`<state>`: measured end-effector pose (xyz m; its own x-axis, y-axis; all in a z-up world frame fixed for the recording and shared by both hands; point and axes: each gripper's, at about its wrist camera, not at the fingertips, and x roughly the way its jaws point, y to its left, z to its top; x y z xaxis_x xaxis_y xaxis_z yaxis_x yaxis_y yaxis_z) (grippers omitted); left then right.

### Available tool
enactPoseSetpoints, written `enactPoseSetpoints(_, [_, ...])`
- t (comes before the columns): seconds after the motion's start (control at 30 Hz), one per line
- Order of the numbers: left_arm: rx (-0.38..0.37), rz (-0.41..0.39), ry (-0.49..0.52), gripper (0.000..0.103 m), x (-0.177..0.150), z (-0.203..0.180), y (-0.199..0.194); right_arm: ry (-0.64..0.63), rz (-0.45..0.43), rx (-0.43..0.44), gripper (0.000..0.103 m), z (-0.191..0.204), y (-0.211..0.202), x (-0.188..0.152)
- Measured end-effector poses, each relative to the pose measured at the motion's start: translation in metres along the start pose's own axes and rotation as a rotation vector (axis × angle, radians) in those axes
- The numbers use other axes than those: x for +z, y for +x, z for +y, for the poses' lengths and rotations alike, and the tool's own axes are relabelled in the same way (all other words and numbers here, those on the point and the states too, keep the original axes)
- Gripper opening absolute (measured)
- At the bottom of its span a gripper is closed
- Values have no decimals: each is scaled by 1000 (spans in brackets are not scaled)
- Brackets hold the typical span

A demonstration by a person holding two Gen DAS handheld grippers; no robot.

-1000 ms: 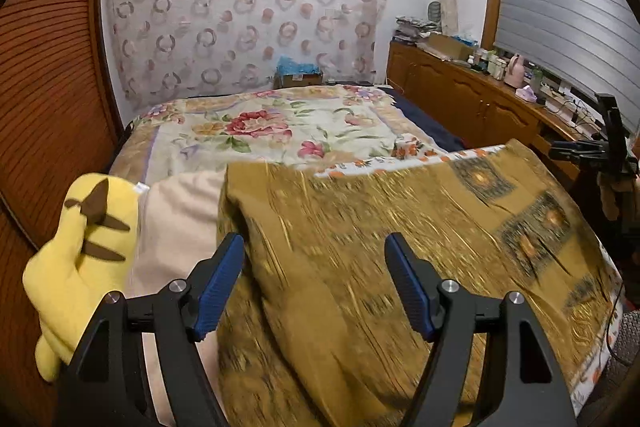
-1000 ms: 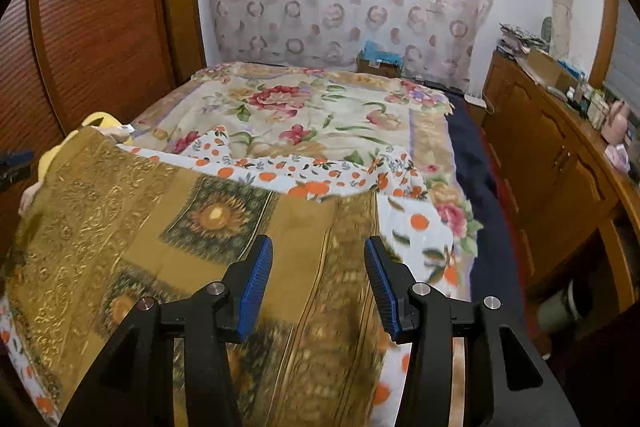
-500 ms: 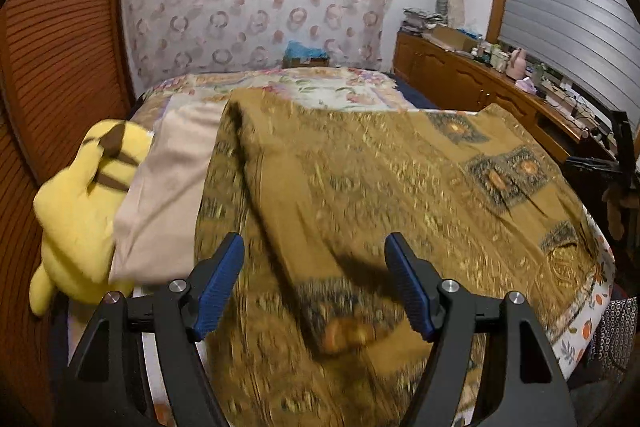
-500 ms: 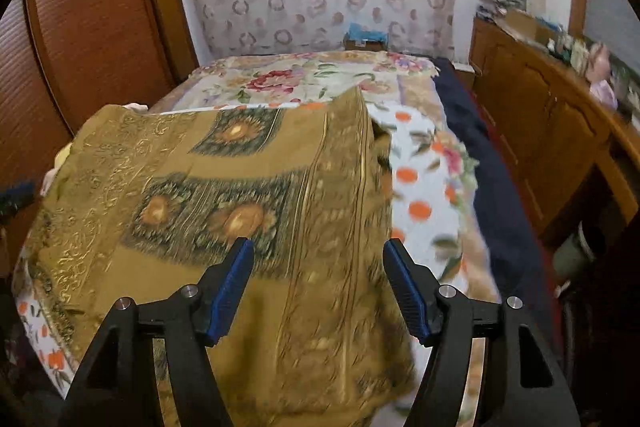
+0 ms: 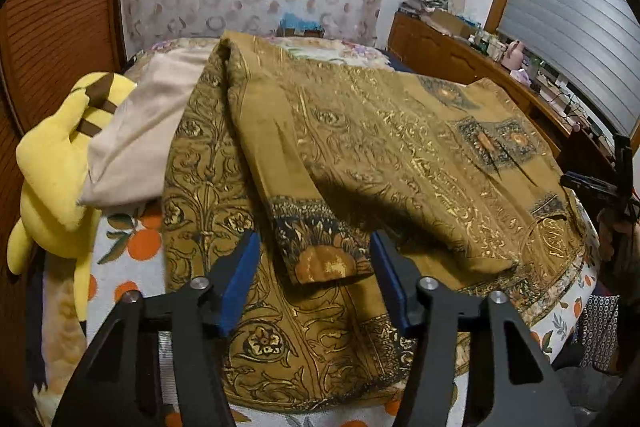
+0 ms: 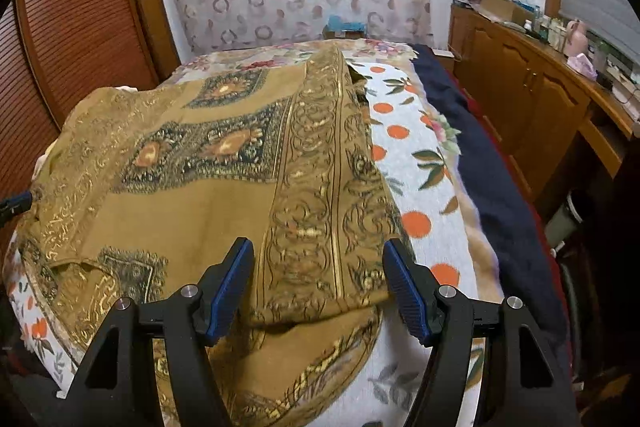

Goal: Fold small clothes

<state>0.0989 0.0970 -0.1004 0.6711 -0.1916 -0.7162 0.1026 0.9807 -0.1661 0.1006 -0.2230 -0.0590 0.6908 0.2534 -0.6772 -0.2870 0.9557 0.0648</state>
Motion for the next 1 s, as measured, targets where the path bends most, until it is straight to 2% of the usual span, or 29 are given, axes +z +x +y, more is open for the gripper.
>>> enactPoseSetpoints(0.23, [35,50,0,51,0,0,14,-23,-16,-32,69,1,-5,-11])
enactPoseSetpoints(0.43, [50,62,-3,51,1,2,20,-1,-31,-13,69,-8,-4,-10])
enactPoseSetpoints(0.47, [48,59,3,46,1,2,20,10,-30,-11,69,-10,-4,-10])
enactPoseSetpoints(0.5, [40,56,14,16,1,1,19,18,-28,-10,69,-12,-2,-10])
enactPoseSetpoints(0.53, [31,56,26,5,1,-2,19,27,-29,-5,69,-13,-2,-10])
enactPoseSetpoints(0.7, [-7,-45,8,3,6,-1,-10,63,-35,3,69,-18,-2,-13])
enactPoseSetpoints(0.83, [7,-134,-50,3,13,13,-37,59,-46,-6,69,-15,-5,-13])
enactPoseSetpoints(1.0, [24,-140,-87,3,14,31,-41,79,-62,-8,69,-22,-8,-15])
